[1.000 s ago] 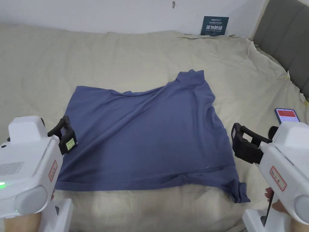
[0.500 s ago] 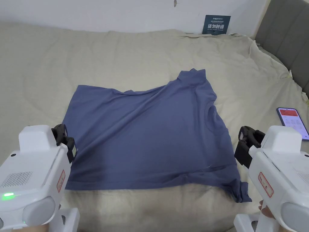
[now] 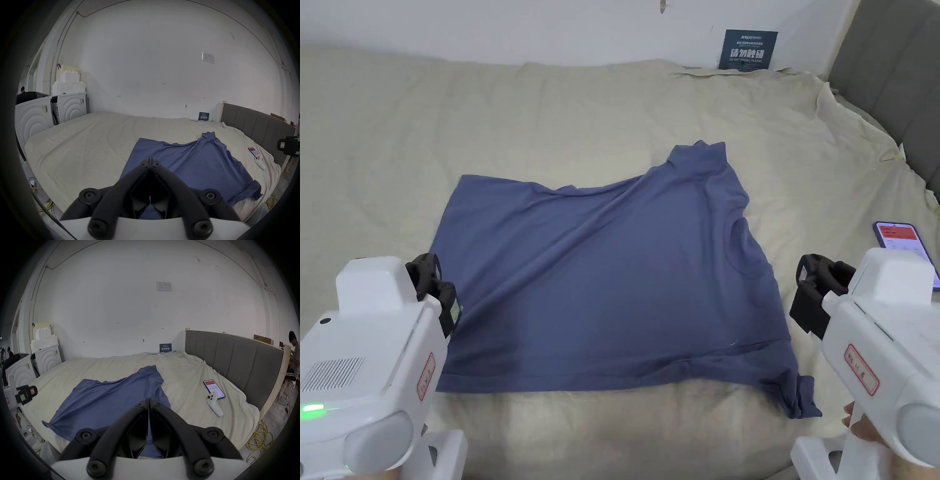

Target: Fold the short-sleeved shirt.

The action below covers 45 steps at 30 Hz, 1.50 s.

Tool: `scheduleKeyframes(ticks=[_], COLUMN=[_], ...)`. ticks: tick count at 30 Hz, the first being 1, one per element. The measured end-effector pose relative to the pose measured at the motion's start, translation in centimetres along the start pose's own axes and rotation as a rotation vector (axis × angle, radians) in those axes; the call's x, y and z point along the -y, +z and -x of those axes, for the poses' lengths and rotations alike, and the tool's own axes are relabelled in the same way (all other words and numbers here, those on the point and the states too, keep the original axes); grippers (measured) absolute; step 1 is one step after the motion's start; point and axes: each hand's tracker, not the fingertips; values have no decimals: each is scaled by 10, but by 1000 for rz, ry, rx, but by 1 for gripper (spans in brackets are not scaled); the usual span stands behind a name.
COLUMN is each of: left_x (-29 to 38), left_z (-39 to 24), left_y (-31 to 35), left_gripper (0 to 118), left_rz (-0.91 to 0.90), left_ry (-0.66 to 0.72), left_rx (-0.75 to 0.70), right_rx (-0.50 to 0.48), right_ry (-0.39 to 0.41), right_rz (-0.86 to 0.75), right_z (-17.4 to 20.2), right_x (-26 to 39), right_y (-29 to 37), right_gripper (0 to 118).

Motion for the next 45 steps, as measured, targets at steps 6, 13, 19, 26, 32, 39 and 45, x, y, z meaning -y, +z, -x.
scheduleKeyframes(ticks=[6,13,19,26,32,39,45], left_x=[-3,-5,-4,-4,-6,-6,-9], left_z=[-3,-5,-6,-3,-2,0,13], left_y=[3,4,5,5,5,3,-8], left_gripper=[0,0,0,0,0,4,118], left_rz=[-7,-10,-6,4,16,32,131], left_ry=[0,-4,-6,1,8,19,75], left_rx=[6,18,23,14,4,-5,13], right_rx=[7,17,26,17,25,5,-5], right_ry=[69,40,48,10,18,36,35], right_rz=[108,307,496,566,600,587,569], right_z=[0,-11,-22,-20,-16,-18,-18], right_x=[-12,17,68,97,104,99,92], right_y=[-14,-43,-66,-79,-86,-81,-77], right_gripper=[103,105,105,82,20,7,7])
